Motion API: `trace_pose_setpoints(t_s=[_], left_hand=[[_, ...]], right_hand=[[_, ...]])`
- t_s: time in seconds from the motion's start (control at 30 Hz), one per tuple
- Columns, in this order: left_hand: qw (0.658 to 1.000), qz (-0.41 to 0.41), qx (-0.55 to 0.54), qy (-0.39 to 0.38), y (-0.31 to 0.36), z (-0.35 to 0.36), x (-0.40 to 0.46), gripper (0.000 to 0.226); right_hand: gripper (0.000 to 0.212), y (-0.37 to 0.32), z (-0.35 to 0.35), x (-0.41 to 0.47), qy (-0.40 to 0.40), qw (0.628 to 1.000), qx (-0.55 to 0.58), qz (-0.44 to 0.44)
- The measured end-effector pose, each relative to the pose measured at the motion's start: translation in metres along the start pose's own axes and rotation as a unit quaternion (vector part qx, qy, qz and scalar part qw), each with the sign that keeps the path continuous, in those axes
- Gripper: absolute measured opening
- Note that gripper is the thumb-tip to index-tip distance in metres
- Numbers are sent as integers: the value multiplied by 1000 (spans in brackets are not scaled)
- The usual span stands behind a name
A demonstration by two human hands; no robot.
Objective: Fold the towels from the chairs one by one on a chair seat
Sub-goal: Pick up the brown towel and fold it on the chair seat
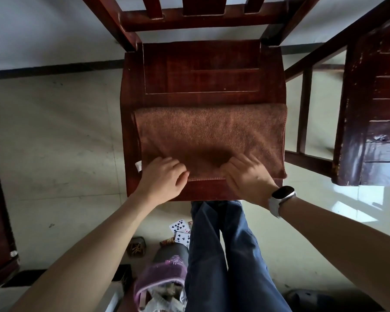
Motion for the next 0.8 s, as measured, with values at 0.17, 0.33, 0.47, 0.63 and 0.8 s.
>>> trace_pose_setpoints(t_s=[0.17, 0.33, 0.47, 0.63, 0.8], left_hand=[[982, -84, 79, 149, -10, -24, 37, 30], [981, -134, 94, 104, -18, -1, 71, 53], [982, -139, 99, 77, -27, 22, 67, 58], [970, -215, 80, 85, -53, 20, 55, 67], [951, -298, 38, 71, -81, 18, 30, 77]], right_hand=[[42, 16, -6, 41, 69, 991, -103, 46], [50, 28, 22, 76, 22, 986, -141, 82], [51, 35, 34, 77, 42, 985, -132, 98], [53, 59, 32, 58, 36, 982, -121, 142], [57, 112, 21, 9, 9, 961, -84, 262]])
Point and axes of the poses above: each hand's wrist, its own x-axis towards the middle knuckle, its own z-axis out of the palm, y = z × x, the point moved 7 cm from there along x, towards the middle knuckle, and after that the axes turned 5 degrees about -y, right-handed, at the moved point
